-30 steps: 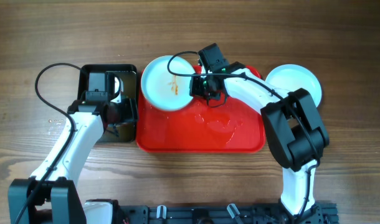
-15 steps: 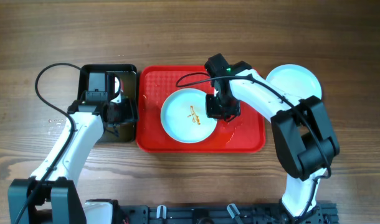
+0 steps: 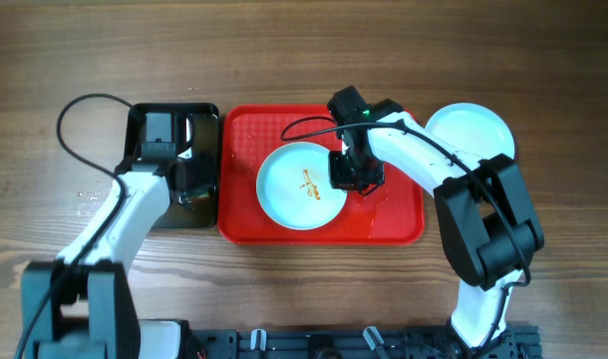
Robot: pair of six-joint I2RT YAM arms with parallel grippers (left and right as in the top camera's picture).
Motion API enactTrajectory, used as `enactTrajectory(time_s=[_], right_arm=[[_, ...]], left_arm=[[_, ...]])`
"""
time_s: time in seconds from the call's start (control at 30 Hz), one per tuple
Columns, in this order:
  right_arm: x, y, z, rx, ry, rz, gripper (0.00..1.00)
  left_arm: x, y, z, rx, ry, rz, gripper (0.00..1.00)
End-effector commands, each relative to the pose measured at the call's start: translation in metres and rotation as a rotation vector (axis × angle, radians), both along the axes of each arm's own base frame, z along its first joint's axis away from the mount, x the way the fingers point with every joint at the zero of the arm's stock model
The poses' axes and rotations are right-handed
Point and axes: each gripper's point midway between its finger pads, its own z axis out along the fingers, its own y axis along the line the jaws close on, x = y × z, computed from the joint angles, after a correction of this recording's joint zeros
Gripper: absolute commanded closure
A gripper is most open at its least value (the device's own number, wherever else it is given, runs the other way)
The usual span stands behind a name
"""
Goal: Clean dirty plates on tray and stack at the side
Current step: 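Move the right gripper to the last plate and grip its rim, then lift the sponge from the black tray with the left gripper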
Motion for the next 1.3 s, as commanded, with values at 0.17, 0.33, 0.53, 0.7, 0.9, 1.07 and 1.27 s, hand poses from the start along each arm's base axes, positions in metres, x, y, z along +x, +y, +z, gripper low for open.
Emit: enactTrajectory(time_s=[0.17, 0.33, 0.53, 0.7, 0.9, 1.07, 1.27], right_arm=[[0.000, -0.011, -0.004, -0.049, -0.017, 0.013, 0.95], [-0.001, -0.012, -0.004, -0.053, -0.009, 0.017, 0.96], [-0.001, -0.012, -0.004, -0.053, -0.009, 0.017, 0.96], [-0.002, -0.012, -0.004, -0.053, -0.008, 0.017, 0.96], [-0.002, -0.012, -0.004, -0.054, -0.008, 0.021, 0.96], [-0.002, -0.012, -0.004, -0.054, -0.008, 0.021, 0.96], [-0.002, -0.012, -0.004, -0.054, -0.008, 0.021, 0.96]], left_arm=[[-0.006, 0.005, -0.033, 0.021, 0.097, 0.020, 0.94], [-0.003, 0.005, -0.028, 0.021, 0.081, 0.019, 0.96], [0.011, 0.004, 0.029, 0.010, -0.097, 0.021, 0.96], [0.013, 0.004, 0.071, 0.003, -0.222, 0.021, 0.96], [0.014, 0.004, 0.122, -0.003, -0.388, 0.019, 0.96], [0.012, 0.005, 0.174, -0.013, -0.570, 0.019, 0.96], [0.002, 0.005, 0.228, -0.023, -0.756, 0.020, 0.96]])
